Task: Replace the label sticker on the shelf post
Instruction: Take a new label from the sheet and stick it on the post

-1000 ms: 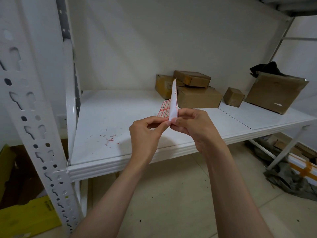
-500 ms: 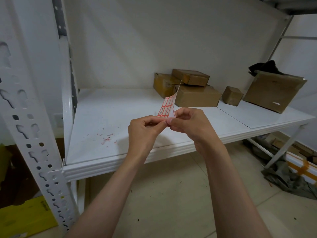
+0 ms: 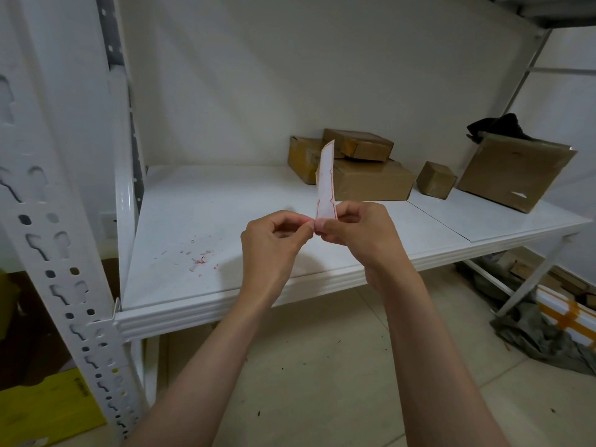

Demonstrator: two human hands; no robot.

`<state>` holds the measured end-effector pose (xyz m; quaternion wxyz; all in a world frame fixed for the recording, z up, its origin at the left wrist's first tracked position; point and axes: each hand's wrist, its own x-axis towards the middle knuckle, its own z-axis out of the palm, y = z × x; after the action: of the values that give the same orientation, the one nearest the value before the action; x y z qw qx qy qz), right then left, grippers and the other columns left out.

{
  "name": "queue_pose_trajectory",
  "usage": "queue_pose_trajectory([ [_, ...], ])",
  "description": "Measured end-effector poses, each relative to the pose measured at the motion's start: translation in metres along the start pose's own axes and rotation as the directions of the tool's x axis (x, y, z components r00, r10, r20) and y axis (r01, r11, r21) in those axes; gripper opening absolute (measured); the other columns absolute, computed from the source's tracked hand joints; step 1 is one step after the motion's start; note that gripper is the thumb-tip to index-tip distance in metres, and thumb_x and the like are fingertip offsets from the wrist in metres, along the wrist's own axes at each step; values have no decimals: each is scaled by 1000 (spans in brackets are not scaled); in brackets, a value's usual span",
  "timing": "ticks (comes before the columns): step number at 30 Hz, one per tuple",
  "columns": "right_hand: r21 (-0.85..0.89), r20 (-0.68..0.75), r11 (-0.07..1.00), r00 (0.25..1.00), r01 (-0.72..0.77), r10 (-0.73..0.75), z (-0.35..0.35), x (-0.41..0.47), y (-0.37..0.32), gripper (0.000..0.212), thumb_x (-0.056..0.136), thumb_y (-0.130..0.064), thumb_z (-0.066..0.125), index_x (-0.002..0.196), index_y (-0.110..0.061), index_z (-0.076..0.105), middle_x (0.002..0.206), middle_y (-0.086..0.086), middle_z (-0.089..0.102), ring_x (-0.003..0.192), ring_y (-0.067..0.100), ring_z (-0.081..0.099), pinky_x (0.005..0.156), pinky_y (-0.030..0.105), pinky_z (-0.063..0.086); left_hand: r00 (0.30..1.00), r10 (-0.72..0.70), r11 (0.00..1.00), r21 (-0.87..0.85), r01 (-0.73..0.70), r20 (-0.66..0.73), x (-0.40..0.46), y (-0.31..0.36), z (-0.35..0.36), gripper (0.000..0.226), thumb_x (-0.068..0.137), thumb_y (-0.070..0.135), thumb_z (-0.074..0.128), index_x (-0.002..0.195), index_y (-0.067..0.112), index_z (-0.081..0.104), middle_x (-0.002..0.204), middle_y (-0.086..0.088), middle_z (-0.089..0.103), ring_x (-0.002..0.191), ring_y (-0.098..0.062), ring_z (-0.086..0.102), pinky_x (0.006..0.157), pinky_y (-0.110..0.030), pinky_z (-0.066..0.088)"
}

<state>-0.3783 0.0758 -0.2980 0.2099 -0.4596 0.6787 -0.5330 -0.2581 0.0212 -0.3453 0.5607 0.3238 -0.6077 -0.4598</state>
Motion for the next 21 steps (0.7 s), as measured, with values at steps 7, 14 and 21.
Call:
queue_pose_trajectory([
  [7,106,-27,994,999,-24,27,2,0,-4,14,85,-4,76,78,-5,64,91,8,77,80,21,77,84,37,63,998,19,1000,-11,-20,-65,-1,2,4,5,84,17,77,84,13,74,80,8,74,76,-5,69,70,-12,52],
  [14,192,-65,978,993,-81,95,4,3,-2,8,96,-8,60,96,-10,52,117,9,68,88,20,75,72,26,63,993,-100,984,-156,89,-61,1,1,6,3,90,11,69,90,9,67,95,-4,75,88,-17,74,77,-24,60],
  [21,536,-177,827,936,-169,306,0,11,12,2,100,-13,57,102,-12,56,99,9,74,83,18,75,66,26,61,986,-130,987,-111,119,-100,3,1,2,5,95,19,66,93,16,64,88,4,69,73,-8,68,67,-22,57],
])
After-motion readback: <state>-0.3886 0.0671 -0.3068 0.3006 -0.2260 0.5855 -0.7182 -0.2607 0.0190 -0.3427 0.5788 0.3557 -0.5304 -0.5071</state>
